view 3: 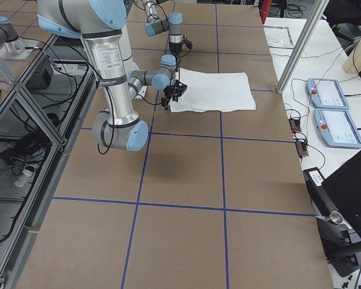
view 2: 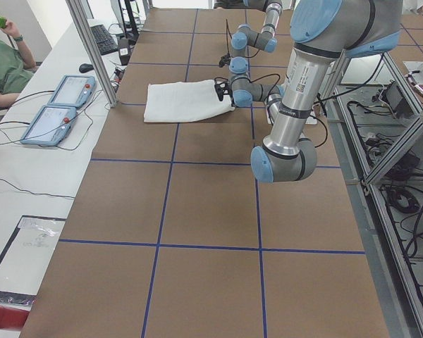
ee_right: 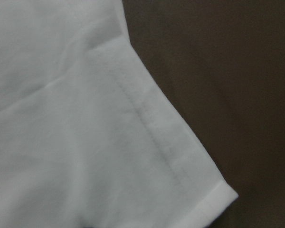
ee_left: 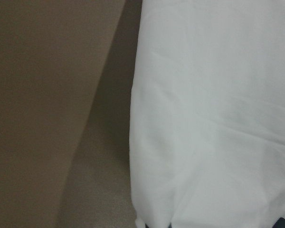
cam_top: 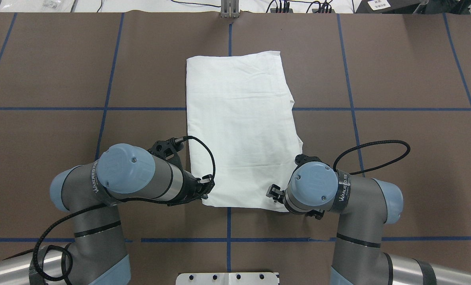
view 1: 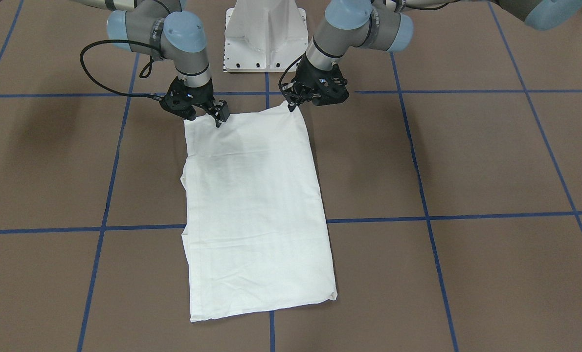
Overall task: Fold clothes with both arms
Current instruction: 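Grasp the near edge of the shirt with both grippers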
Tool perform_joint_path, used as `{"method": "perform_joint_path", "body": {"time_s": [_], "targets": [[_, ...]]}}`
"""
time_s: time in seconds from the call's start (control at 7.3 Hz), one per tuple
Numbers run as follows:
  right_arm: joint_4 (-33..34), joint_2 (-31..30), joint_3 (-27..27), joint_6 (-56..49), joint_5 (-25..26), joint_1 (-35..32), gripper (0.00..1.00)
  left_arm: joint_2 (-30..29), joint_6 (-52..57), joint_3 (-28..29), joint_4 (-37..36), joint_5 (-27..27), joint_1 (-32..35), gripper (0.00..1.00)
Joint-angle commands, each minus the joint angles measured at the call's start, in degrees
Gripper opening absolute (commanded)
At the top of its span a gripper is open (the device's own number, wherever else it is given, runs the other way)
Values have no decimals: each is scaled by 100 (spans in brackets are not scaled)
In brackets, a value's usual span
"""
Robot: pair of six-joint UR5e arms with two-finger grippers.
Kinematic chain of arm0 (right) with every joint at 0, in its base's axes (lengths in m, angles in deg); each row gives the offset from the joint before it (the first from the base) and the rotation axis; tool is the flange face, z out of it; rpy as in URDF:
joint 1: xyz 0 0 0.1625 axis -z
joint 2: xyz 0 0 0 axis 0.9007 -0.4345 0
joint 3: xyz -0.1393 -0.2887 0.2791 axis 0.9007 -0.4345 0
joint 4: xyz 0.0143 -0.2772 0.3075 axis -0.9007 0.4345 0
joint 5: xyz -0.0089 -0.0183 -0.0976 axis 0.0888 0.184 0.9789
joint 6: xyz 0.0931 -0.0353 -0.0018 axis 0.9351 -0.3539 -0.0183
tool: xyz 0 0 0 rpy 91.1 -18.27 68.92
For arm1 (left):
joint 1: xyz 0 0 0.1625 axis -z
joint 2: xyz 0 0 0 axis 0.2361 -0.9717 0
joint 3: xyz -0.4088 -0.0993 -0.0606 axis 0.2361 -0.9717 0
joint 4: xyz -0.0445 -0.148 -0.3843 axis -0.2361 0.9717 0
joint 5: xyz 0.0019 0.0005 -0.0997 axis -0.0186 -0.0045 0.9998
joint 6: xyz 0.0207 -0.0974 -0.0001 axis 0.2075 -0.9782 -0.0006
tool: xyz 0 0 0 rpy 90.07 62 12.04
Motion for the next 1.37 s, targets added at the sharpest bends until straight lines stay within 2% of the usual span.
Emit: {"method": "perform_joint_path", "body": {"time_s": [0.0,0.14,0.27,0.96,1.23], "targets": [[-9,0,-6,-6,0,3,43,-2,-9,-1,0,0,0,0],[-9,0,3,-6,0,3,21,-2,0,-1,0,-9,0,0],[-1,0,29,-15,-9,3,10,-2,0,8,0,0,0,0],[34,158,108,-15,-62,-172,0,-28,-9,-1,0,0,-9,0],[43,202,178,-15,-132,-251,0,-37,-9,-1,0,0,-9,0]]}}
